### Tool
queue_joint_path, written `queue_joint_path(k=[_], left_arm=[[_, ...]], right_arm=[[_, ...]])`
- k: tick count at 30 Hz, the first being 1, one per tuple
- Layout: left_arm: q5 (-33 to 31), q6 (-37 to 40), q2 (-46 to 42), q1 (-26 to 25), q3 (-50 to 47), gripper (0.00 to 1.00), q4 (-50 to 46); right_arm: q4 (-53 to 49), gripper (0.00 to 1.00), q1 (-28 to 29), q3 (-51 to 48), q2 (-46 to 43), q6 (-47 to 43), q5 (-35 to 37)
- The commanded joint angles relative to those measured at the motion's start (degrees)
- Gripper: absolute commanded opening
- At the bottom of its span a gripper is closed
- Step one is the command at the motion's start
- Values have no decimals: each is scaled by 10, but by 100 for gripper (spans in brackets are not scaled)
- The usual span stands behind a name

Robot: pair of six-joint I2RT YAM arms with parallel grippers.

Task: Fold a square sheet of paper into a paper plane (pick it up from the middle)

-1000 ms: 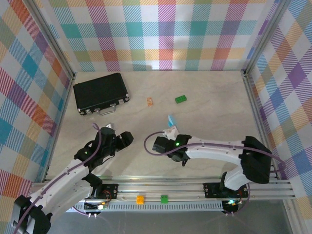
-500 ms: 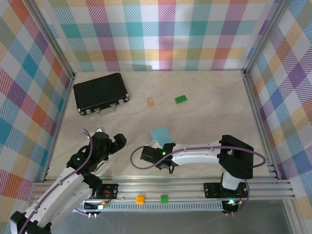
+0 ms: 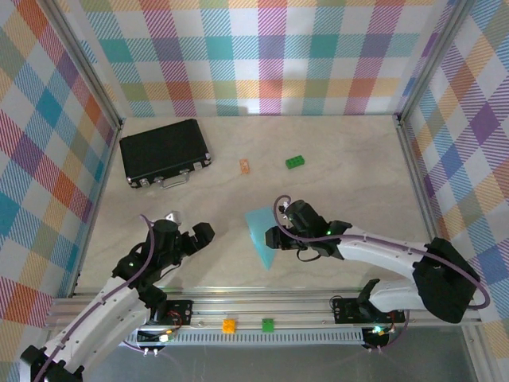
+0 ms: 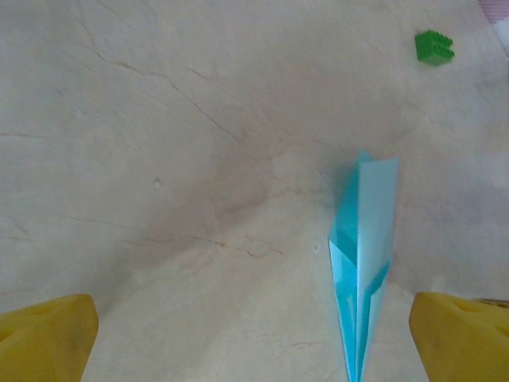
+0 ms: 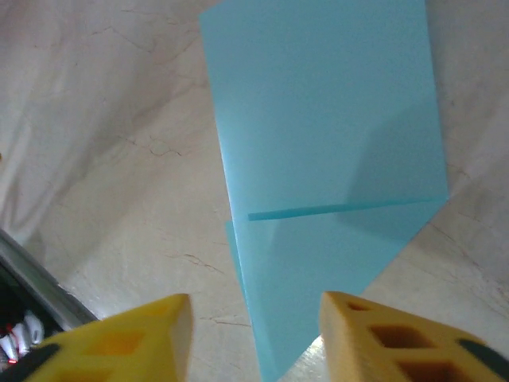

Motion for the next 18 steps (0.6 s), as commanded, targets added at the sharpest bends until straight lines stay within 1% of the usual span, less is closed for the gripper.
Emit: queue_joint_path(k=[1,4,6,9,11,16,17,18], left_arm=[[68,-9,10,5,-13,96,82],[98,-11,29,5,-15,90,104],[105,-15,37,5,-15,87,106],[111,-22,44,5,-21,84,116],[117,-27,48,5,-25,79,129],[128,-32,72,5,-22,70,151],[130,-36,81,5,-22,67,159],[133,-40,91,5,-23,60,168]], right_arm=[[65,34,-17,1,40,44,-109],[105,20,-20,5,99,68,-159],[112,14,-20,7,126,84,-159],[125,10,-20,1,157,111,-152],[131,7,-20,-4,174,136,-150],[132,5,-15,-30,175,240,-91],[131,5,-11,-34,172,271,-72],[136,4,-8,-37,170,298,-63]])
